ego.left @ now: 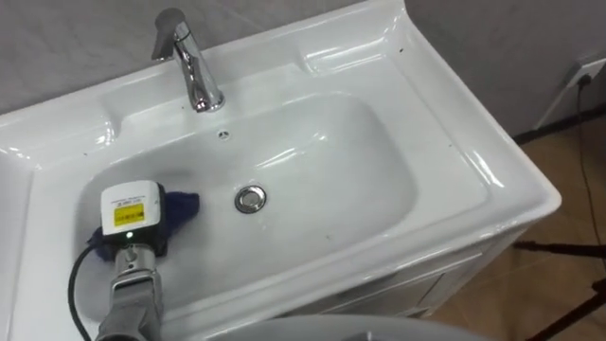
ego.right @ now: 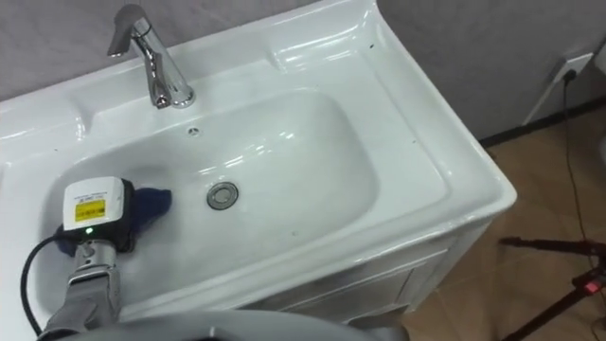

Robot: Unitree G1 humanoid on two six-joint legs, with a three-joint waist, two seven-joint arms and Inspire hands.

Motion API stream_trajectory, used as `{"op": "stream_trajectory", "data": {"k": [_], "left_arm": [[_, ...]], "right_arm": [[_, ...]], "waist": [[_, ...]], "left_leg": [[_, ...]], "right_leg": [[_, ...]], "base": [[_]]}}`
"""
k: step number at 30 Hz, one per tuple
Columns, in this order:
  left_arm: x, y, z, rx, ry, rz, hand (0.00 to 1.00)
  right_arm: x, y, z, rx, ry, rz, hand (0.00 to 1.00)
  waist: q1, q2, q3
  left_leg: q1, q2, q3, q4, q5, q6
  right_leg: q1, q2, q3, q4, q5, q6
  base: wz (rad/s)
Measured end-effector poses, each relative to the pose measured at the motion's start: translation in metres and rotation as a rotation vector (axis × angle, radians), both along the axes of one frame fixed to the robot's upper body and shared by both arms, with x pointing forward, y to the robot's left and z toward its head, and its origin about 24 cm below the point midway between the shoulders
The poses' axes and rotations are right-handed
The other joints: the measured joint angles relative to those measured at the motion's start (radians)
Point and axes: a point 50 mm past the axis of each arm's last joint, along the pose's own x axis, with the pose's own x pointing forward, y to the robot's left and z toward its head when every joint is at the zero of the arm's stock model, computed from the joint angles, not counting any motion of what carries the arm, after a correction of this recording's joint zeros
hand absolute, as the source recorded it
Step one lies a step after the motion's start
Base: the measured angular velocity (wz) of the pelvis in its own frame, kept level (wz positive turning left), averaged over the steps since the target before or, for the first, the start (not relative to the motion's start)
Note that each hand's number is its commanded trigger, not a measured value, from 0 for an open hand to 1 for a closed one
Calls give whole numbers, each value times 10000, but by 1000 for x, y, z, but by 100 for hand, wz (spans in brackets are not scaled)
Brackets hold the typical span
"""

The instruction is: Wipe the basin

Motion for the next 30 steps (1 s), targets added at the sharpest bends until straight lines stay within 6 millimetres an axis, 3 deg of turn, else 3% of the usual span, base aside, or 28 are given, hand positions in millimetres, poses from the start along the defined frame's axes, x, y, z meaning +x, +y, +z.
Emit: {"op": "stream_trajectory", "data": {"k": [21,28,30], "left_arm": [[2,-1,1,17,45,-81,100],[2,-4,-2,-474,66,432,100],[1,-3,-2,-877,-22,905,100]], "right_arm": [[2,-2,0,-181,-195,24,0],[4,-2,0,-346,-628,-133,0],[3,-1,0,-401,-628,-251,0]], "waist": [[153,78,-1],[101,69,8],[-80,65,9]], "left_leg": [[-79,5,-367,96,106,-43],[35,5,-341,99,107,-45],[14,2,-416,99,110,-49]], "right_leg": [[80,-29,-303,-40,-18,-83],[191,-40,-321,-12,-99,-69],[190,-40,-335,19,-138,-72]], "base": [[5],[2],[7]]}}
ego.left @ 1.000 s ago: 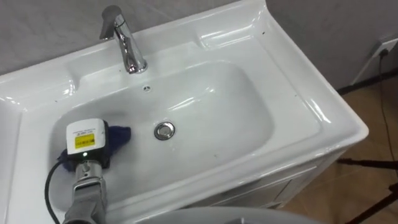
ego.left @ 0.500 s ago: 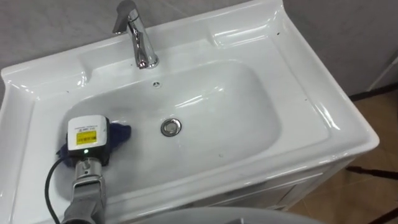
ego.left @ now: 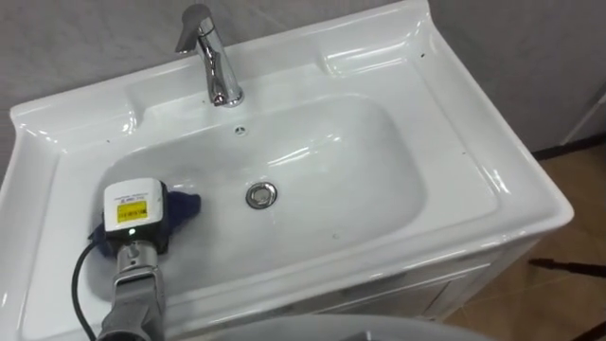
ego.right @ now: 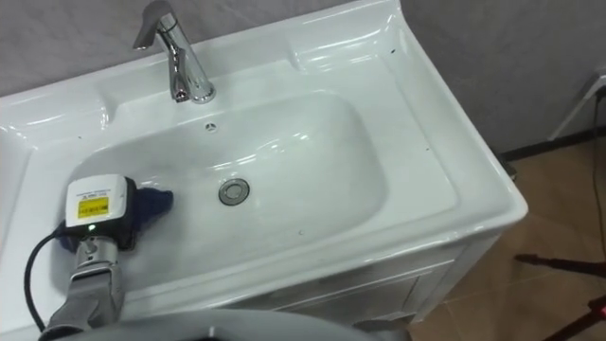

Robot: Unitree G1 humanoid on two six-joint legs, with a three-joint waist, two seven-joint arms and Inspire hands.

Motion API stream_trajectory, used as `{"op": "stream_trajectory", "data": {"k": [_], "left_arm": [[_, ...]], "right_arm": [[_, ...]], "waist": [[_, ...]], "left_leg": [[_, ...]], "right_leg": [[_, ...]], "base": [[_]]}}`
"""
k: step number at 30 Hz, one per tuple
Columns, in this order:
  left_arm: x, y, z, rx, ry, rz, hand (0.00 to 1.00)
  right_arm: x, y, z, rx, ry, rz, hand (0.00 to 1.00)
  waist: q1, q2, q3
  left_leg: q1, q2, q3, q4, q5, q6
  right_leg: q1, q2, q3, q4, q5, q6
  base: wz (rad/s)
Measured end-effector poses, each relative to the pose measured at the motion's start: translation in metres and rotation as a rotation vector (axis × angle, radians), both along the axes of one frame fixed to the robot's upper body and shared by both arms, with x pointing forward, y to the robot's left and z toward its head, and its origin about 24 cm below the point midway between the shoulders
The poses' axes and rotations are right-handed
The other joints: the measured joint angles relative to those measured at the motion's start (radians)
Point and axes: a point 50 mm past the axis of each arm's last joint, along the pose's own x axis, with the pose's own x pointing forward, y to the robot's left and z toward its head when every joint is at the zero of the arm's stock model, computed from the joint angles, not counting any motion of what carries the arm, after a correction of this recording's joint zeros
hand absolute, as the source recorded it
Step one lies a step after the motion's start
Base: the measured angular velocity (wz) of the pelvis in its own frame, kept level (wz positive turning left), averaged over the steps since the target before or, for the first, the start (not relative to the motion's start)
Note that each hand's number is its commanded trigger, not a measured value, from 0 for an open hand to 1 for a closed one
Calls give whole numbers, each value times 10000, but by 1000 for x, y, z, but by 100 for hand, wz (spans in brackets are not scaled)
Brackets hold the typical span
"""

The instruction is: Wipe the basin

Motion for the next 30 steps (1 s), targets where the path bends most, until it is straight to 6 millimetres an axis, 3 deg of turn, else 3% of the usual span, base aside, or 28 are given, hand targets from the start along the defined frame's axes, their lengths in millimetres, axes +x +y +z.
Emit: {"op": "stream_trajectory", "data": {"k": [7,14,19,21,30], "left_arm": [[-1,-3,-3,-860,-138,862,100],[12,-8,-2,-2015,-354,1675,100],[19,-21,-4,-3073,-456,2054,100],[26,-29,-4,-3540,-587,2108,100],[51,-66,2,-5056,-423,1147,100]], "right_arm": [[-8,10,-4,253,316,-100,0],[-16,26,-9,494,599,122,0],[-15,35,-11,701,738,670,0],[-15,44,-14,897,776,761,0],[-14,52,-16,1318,971,988,0]], "waist": [[-252,-171,14],[-378,-585,61],[-562,-638,104],[-649,-743,180],[-1309,-707,234]], "left_leg": [[44,-12,0,6,28,-44],[118,12,72,-6,54,-78],[101,2,252,-17,53,-72],[93,-3,253,-22,50,-69],[-184,-5,296,-84,9,-18]], "right_leg": [[-120,17,121,367,-202,-33],[-133,24,215,454,-219,-53],[-212,36,401,440,-221,60],[-216,45,403,442,-213,69],[-467,46,399,401,-109,10]], "base": [[3],[-3],[-10],[0],[1]]}}
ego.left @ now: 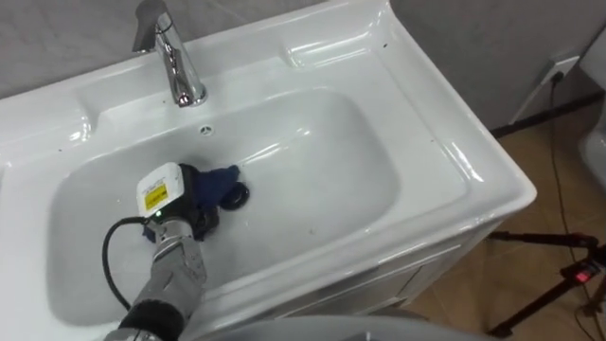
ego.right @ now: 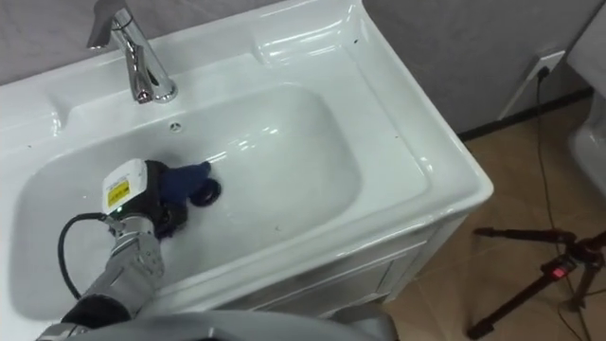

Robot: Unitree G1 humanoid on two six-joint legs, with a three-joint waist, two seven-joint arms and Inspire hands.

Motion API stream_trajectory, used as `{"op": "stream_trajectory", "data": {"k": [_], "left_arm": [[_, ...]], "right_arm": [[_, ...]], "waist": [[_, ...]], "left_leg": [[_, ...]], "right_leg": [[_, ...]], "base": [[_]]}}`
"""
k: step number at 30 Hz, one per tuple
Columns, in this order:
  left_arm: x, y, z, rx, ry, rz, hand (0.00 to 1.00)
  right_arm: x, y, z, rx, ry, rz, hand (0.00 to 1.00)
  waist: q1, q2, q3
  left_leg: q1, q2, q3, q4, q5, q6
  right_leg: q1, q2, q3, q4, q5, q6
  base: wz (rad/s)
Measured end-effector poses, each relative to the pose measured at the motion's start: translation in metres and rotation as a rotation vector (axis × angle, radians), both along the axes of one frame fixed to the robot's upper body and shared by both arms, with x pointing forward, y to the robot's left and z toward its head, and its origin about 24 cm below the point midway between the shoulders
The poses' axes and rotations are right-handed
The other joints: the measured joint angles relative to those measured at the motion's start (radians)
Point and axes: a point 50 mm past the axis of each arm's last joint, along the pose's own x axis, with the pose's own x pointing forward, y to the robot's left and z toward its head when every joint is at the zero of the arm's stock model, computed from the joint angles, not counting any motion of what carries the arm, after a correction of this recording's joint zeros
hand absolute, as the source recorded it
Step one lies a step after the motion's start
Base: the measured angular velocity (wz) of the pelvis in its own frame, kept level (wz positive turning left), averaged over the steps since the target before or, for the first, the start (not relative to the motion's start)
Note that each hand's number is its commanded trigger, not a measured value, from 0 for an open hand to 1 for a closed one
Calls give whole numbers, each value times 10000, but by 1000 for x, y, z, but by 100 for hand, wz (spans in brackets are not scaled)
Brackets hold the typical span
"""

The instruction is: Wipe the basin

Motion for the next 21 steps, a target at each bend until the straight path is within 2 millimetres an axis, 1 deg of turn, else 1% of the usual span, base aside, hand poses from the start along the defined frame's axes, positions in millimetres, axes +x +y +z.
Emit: {"op": "stream_trajectory", "data": {"k": [1,5,6,9,12,15,19,21], "left_arm": [[2,-2,1,-24,13,-38,100],[12,-5,6,-249,232,-194,100],[15,-6,7,-468,321,-144,100],[19,-10,9,-775,399,-232,100],[22,-15,12,-985,466,-438,100],[24,-21,15,-1271,486,-620,100],[27,-24,18,-1522,557,-758,100],[28,-28,21,-1639,553,-918,100]], "right_arm": [[0,0,0,18,0,9,0],[3,3,-1,173,162,120,0],[3,4,-1,243,238,282,0],[4,6,-1,380,294,450,0],[8,6,-1,361,246,659,0],[13,4,-1,323,95,736,0],[18,4,-1,315,-90,894,0],[21,5,-1,301,-166,1105,0]], "waist": [[-79,1,1],[-323,120,94],[-394,146,109],[-545,180,129],[-611,236,163],[-609,268,176],[-598,281,176],[-591,328,164]], "left_leg": [[0,-3,5,-1,-1,1],[-5,-25,79,2,-23,38],[-34,-25,77,5,-40,57],[-148,-40,43,13,-57,76],[-173,-101,-73,11,-56,90],[-181,-164,-124,13,-39,133],[-200,-225,-124,5,-28,192],[-257,-255,-124,7,-37,234]], "right_leg": [[-10,-2,3,6,-1,1],[-58,-16,78,42,-31,42],[-64,-37,12,42,-34,47],[-92,-82,-83,38,-35,63],[-89,-143,-163,35,-47,94],[-83,-217,-241,24,-72,143],[-76,-304,-311,9,-104,204],[-65,-329,-321,-118,-66,268]], "base": [[-6],[-4],[7],[12],[8],[9],[7],[2]]}}
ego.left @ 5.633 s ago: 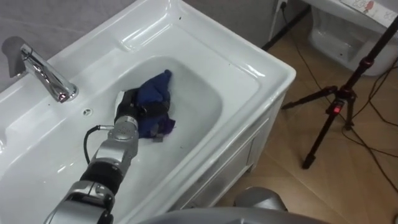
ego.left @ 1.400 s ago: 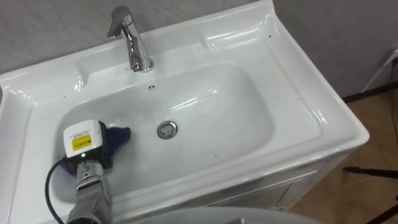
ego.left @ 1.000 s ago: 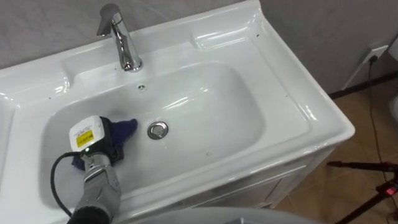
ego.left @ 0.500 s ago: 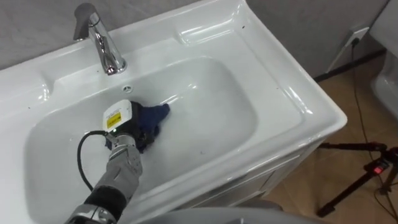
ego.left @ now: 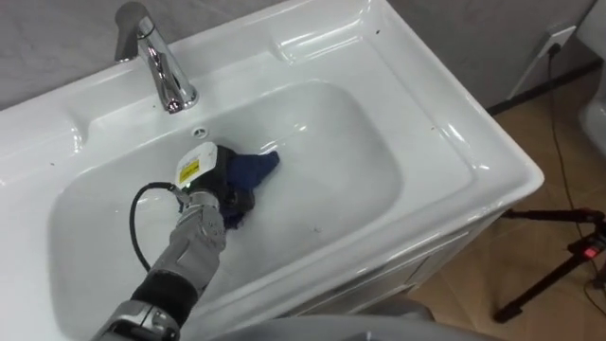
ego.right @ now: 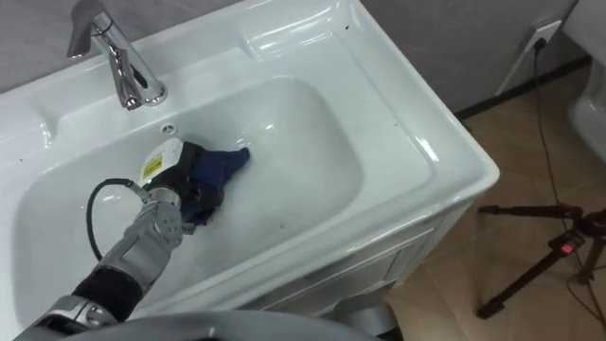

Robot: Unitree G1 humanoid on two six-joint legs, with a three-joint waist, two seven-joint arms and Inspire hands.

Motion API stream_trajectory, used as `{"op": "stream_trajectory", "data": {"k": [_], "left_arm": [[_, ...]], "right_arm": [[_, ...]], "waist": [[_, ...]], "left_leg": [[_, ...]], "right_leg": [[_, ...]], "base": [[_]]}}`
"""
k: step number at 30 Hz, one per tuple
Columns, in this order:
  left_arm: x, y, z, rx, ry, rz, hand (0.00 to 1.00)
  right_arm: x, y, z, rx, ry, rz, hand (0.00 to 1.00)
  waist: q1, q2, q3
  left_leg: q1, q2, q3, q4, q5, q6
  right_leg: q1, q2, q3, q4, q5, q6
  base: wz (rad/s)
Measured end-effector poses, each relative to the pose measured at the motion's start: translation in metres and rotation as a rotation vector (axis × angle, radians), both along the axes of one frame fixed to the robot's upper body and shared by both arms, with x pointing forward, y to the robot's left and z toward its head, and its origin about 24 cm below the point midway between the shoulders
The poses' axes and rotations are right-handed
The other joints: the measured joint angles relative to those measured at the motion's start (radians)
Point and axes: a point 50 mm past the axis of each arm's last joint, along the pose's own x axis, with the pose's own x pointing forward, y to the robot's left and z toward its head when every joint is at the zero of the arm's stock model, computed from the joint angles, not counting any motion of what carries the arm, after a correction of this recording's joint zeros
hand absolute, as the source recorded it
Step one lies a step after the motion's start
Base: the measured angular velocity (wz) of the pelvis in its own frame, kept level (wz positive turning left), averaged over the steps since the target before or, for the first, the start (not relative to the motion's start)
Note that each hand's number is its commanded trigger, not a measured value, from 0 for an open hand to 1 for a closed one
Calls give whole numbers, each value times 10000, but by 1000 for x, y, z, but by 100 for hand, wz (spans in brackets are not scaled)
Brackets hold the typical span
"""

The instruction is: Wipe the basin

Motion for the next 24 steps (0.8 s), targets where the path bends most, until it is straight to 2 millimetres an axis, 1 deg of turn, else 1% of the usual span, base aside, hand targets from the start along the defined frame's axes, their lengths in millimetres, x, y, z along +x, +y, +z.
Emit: {"op": "stream_trajectory", "data": {"k": [4,7,10,12,13,15,19,21,22,23,24], "left_arm": [[2,-7,4,-227,5,-292,100],[4,-13,7,-808,56,-340,100],[5,-25,10,-1385,38,-794,100],[5,-39,14,-1712,-11,-1422,100],[5,-43,15,-1813,-18,-1561,100],[9,-54,21,-2225,33,-2043,100],[10,-69,33,-2798,93,-2880,100],[10,-81,43,-3098,-52,-3519,100],[10,-83,45,-3159,-92,-3633,100],[11,-86,48,-3246,-175,-3780,100],[11,-87,50,-3336,-162,-3819,100]], "right_arm": [[6,0,0,-33,-40,168,0],[12,-1,1,-106,-185,524,0],[19,-1,1,-185,-487,675,0],[22,-1,1,-234,-695,679,0],[22,-1,1,-258,-712,701,0],[25,1,1,-224,-798,743,0],[32,1,2,-204,-1029,723,0],[34,1,2,-181,-1153,690,0],[34,1,2,-175,-1179,689,0],[35,1,2,-161,-1248,690,0],[35,2,2,-163,-1295,688,0]], "waist": [[29,27,-2],[35,26,-2],[40,13,-5],[41,7,-1],[43,7,-1],[53,6,2],[22,4,4],[4,-42,36],[-10,-55,45],[-8,-76,77],[-8,-82,82]], "left_leg": [[-74,-70,5,11,8,69],[-106,-124,3,22,15,94],[-120,-148,2,25,18,103],[-120,-158,13,40,18,104],[-121,-159,27,54,18,104],[-134,-158,48,81,18,104],[-213,-150,52,99,18,104],[-248,-147,52,101,18,103],[-266,-144,52,100,18,103],[-286,-131,54,99,18,103],[-300,-121,55,98,18,102]], "right_leg": [[1,-69,4,-17,36,59],[16,-129,-16,-105,34,105],[25,-152,-10,-183,47,137],[15,-158,2,-196,44,144],[12,-159,1,-197,43,146],[-8,-164,-32,-231,43,147],[-19,-168,-66,-335,46,147],[-6,-177,-86,-351,48,146],[-4,-177,-103,-350,49,143],[-12,-167,-108,-357,56,133],[-9,-158,-124,-366,60,127]], "base": [[4],[5],[0],[0],[0],[0],[1],[7],[8],[7],[6]]}}
